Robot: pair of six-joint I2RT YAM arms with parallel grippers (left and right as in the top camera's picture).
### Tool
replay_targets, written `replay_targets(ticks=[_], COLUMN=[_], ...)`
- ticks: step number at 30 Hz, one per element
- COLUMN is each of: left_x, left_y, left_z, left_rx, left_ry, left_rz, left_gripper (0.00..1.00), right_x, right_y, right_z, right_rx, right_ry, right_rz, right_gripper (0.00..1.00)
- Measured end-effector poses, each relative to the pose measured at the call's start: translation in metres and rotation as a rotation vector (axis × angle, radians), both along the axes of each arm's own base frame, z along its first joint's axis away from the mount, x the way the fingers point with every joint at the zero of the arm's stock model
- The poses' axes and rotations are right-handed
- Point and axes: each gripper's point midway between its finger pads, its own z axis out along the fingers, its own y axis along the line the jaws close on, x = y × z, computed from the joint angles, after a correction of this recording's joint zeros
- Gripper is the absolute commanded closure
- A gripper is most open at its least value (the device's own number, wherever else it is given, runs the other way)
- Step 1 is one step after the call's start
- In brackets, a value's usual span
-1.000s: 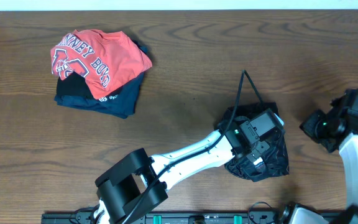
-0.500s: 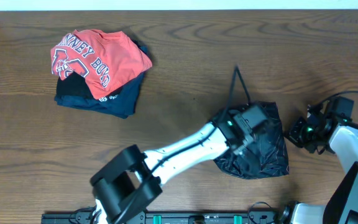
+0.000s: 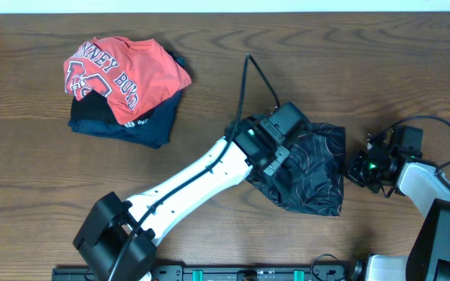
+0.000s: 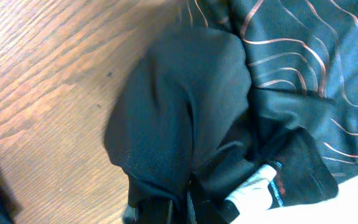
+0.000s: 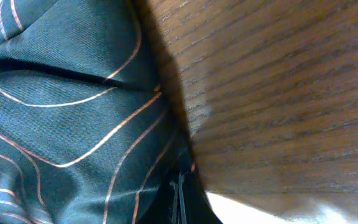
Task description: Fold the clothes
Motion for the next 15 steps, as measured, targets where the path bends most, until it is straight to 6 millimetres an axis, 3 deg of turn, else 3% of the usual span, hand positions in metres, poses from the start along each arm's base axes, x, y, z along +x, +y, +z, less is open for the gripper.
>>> replay_targets(ticks=[7, 11, 15], left_x=[0.003, 0.008, -0.005], left_y=[-0.003, -0.038, -0.071], left_z=[0.008, 0.037, 0.049], left_rx=[-0.016, -0.151, -0.252], left_ry=[-0.011, -0.056, -0.062], left_rz=[0.001, -0.043, -0.112], left_gripper=[0.94, 0.94, 0.94], right_x=[-0.001, -0.001, -0.001], right_y=[0.001, 0.007, 0.009], right_z=[-0.001, -0.001, -0.001], right_rx=[0.0, -0.001, 0.0], right_ry=[0.005, 0.008, 0.011], right_rz=[0.002, 0.014, 0.013], right_gripper=[0.99, 0.99, 0.99])
